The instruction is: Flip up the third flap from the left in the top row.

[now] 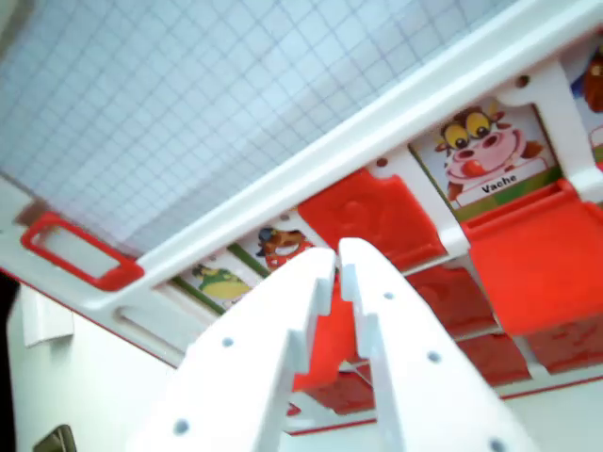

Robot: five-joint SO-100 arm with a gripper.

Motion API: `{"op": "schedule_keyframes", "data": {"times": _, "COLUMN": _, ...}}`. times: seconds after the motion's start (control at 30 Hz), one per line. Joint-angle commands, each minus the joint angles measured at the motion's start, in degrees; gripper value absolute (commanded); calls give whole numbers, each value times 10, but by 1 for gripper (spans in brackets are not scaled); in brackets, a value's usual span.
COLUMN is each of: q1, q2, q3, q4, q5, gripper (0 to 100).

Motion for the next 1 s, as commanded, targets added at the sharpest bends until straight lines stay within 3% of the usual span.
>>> {"op": "schedule_keyframes", "data": {"times": 0.0, "q1": -12, "q2": 202, "q3": -58, "q4": 83, "q5": -162, "gripper": 0}}
{"op": "schedule_keyframes", "data": {"times": 0.23, "q1": 22, "q2": 355, "q3": -54, "q4": 277, "q5": -346, "gripper": 0}}
{"op": "schedule_keyframes", "data": {"times": 0.43, "q1": 56, "q2": 458, "q3": -33, "q4": 391, "q5": -415, "gripper": 0}}
{"op": "schedule_keyframes", "data": {"times": 0.6, "q1": 69, "q2": 531, "q3": 15, "q4": 457, "q5": -437, "gripper": 0}}
{"op": "schedule_keyframes", "data": {"times": 0.97, "q1": 82, "q2": 597, "q3": 56, "q4": 443, "q5": -441, "gripper": 0}}
